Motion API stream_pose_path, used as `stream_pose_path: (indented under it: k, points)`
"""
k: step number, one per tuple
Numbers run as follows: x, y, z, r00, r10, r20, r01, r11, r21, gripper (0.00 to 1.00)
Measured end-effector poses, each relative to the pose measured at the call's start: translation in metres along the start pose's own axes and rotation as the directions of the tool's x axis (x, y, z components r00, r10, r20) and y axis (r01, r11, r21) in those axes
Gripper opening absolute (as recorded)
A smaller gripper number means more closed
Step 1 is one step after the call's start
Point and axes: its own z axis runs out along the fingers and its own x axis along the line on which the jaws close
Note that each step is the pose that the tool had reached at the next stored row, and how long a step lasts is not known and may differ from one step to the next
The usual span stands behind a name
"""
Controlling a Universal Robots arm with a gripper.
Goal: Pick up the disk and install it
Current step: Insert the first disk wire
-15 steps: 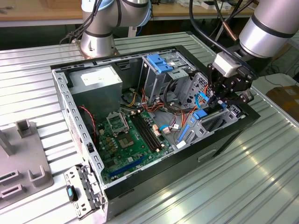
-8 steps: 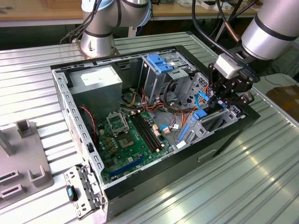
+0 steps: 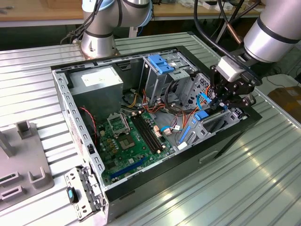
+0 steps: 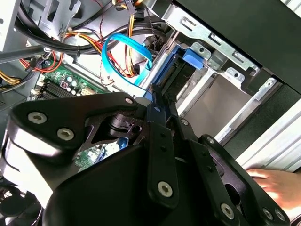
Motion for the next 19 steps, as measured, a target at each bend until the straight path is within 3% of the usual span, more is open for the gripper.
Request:
stream_pose_path:
  k: [9, 16, 18, 19]
  points:
    - [0.0042, 0.0004, 0.0028, 1.0000, 0.000, 0.0024, 0.000, 1.0000, 0.0002, 0.16]
    - [0.0038, 0.0001, -0.0021, 1.0000, 0.000, 0.0034, 0.000, 1.0000, 0.0002, 0.16]
    - [0.0038, 0.0001, -0.0022, 0.9999, 0.001, 0.0158, -0.001, 1.0000, 0.0010, 0.16]
    - [0.0038, 0.0001, -0.0023, 0.9999, 0.001, 0.0163, -0.001, 1.0000, 0.0010, 0.16]
